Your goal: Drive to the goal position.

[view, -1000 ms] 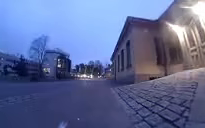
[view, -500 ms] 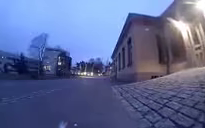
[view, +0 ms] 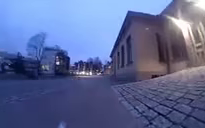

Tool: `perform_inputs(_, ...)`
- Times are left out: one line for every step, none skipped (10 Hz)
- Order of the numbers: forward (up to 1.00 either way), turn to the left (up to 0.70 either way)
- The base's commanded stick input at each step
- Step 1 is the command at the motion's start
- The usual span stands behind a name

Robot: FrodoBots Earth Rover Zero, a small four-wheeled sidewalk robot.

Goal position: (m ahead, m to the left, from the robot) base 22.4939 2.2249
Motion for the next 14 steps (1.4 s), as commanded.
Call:
perform_inputs(0.5, 0.0)
perform_inputs(0.5, 0.0)
perform_inputs(0.5, 0.0)
perform_inputs(0.5, 0.0)
perform_inputs(0.5, 0.0)
perform_inputs(0.5, 0.0)
perform_inputs(0.5, 0.0)
perform_inputs(0.5, 0.0)
perform_inputs(0.5, 0.0)
perform_inputs(0.5, 0.0)
perform_inputs(0.5, 0.0)
perform_inputs(0.5, 0.0)
perform_inputs(0.5, 0.0)
perform_inputs(0.5, 0.0)
